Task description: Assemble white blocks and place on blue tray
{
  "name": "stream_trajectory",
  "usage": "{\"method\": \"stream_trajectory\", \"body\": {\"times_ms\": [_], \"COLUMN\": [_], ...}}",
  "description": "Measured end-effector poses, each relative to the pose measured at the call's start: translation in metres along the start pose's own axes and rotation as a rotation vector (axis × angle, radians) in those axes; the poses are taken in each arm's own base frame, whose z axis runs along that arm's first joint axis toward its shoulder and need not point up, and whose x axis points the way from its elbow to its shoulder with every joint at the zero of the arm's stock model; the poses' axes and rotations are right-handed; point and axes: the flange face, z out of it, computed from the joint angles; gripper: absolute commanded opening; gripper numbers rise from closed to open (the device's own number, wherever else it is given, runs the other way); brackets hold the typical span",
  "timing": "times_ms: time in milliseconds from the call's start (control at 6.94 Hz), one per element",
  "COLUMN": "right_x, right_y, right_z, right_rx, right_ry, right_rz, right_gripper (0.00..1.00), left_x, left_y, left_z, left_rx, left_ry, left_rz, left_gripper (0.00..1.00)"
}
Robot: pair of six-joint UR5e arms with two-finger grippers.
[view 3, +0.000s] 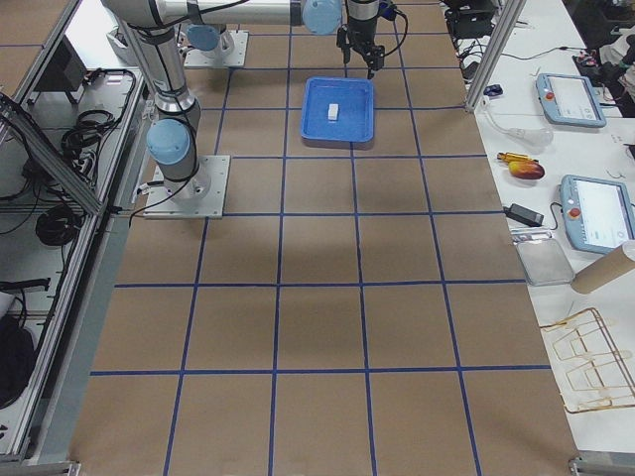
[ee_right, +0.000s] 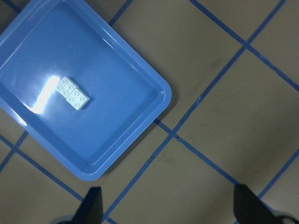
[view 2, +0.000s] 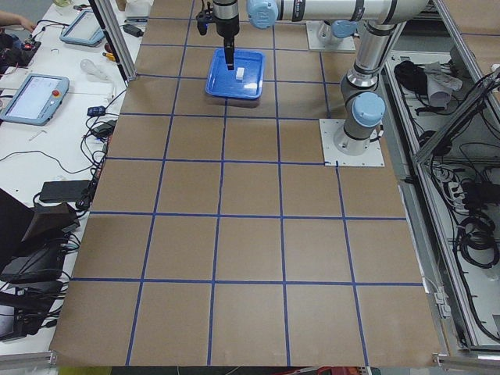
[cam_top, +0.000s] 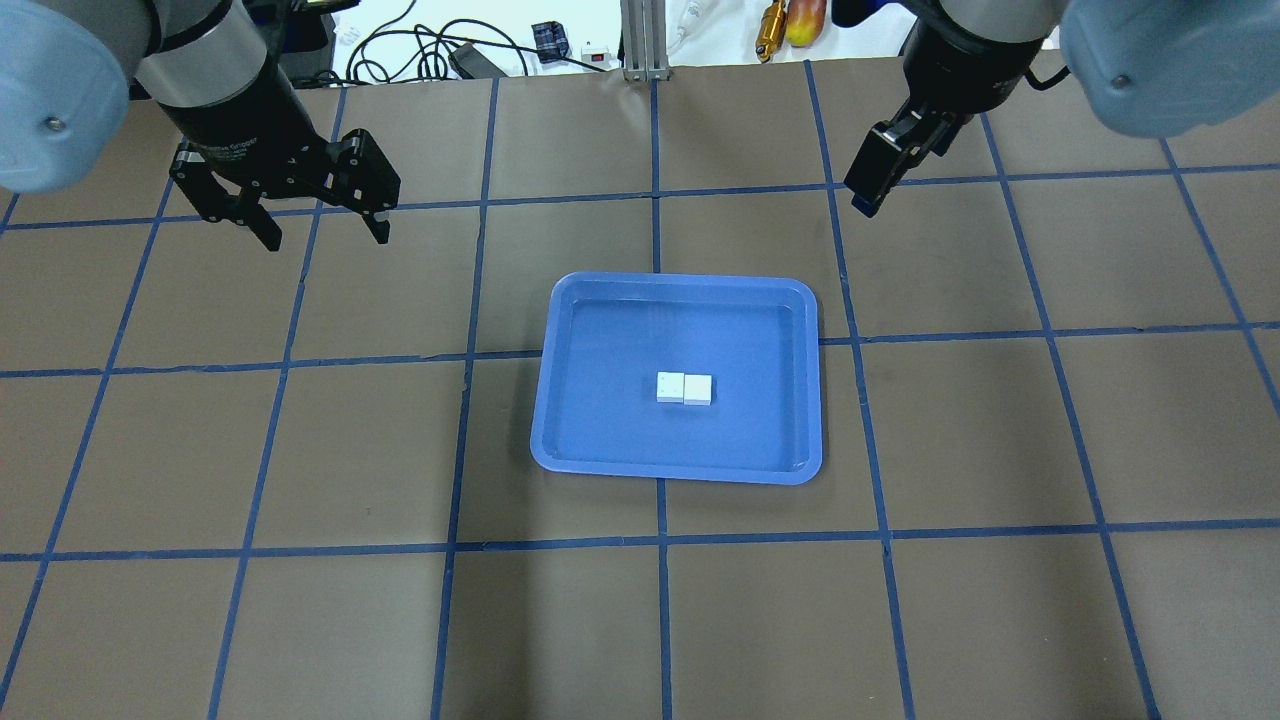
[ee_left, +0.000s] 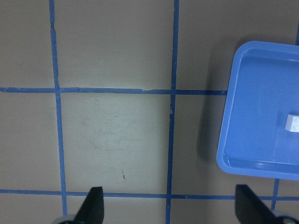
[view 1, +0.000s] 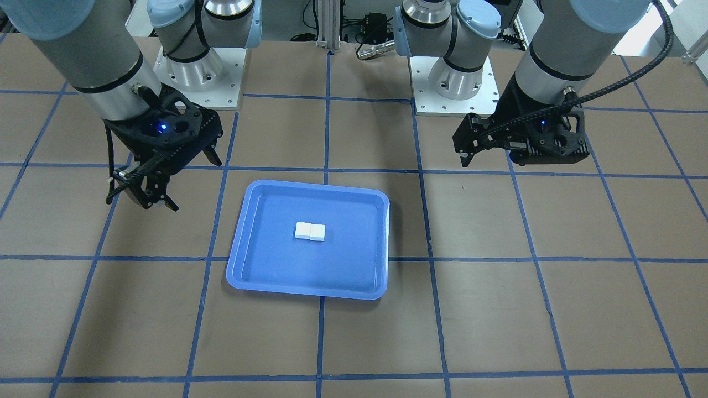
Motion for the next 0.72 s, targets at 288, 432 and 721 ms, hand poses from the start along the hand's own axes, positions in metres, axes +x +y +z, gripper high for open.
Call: {"method": "stream_trajectory", "body": {"times_ms": [288, 432, 721], "right_x": [0.0, -0.001, -0.001], "right_y": [0.001, 0.001, 0.001], "right_z": [-0.017, -0.022, -0.025], "right_rx": [-0.03, -0.039, -0.044], "right_ry": [0.005, 0.002, 0.002], "right_rz": [0.343, 0.459, 0.554], "right_gripper": [1.0, 1.0, 1.0], "left_x": [0.0, 0.0, 0.0], "left_y": [0.0, 0.0, -0.001], "left_z": [0.0, 0.0, 0.0], "left_rx": [0.001, 0.002, 0.005], "left_ry": [-0.001, 0.001, 0.003], "left_rz": [0.0, 0.0, 0.0], "left_gripper": [1.0, 1.0, 1.0]}}
